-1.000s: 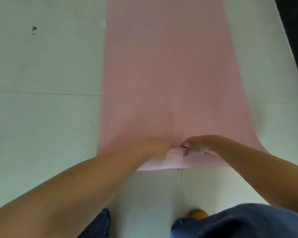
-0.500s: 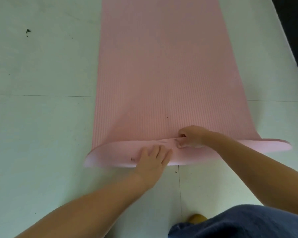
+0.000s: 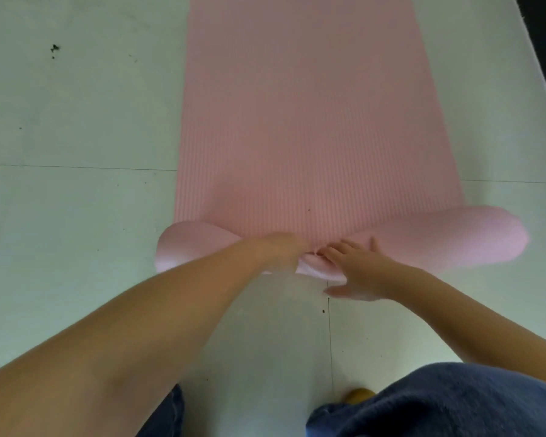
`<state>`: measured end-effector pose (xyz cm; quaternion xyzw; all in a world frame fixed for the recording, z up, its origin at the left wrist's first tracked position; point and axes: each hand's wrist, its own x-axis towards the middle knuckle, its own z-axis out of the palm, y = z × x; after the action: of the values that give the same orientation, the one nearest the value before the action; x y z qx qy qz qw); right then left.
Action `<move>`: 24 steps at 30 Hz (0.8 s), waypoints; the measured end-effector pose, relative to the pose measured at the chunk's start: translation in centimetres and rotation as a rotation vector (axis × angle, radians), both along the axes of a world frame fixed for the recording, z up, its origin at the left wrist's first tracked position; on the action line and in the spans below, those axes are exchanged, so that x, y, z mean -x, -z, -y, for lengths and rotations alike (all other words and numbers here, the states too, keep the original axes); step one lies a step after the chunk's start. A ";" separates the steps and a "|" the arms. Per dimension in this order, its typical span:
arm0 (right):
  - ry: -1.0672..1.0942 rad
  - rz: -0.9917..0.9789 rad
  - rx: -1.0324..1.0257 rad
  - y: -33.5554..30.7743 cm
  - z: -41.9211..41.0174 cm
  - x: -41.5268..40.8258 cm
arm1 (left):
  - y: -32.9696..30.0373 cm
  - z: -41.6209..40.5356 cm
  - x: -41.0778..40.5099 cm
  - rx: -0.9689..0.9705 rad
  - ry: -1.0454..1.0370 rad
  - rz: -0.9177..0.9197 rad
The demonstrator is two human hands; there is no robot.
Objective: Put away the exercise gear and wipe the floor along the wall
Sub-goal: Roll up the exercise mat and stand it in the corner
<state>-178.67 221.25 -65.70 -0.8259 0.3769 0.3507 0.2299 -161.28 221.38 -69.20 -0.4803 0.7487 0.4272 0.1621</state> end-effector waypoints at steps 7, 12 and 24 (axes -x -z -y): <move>0.043 0.196 0.135 0.7 3.3 0.5 | -3.2 0.5 -2.3 -0.028 -0.125 0.034; 0.053 0.249 0.096 1.0 4.7 1.1 | -2.8 -2.3 -2.4 0.141 0.051 0.475; 0.220 0.145 0.135 3.2 10.3 0.2 | -1.2 2.7 -4.8 0.442 -0.004 0.400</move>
<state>-178.88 210.93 -68.89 -0.8164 0.4702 0.2368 0.2375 -156.51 218.70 -68.02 -0.5801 0.7758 0.1508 0.1971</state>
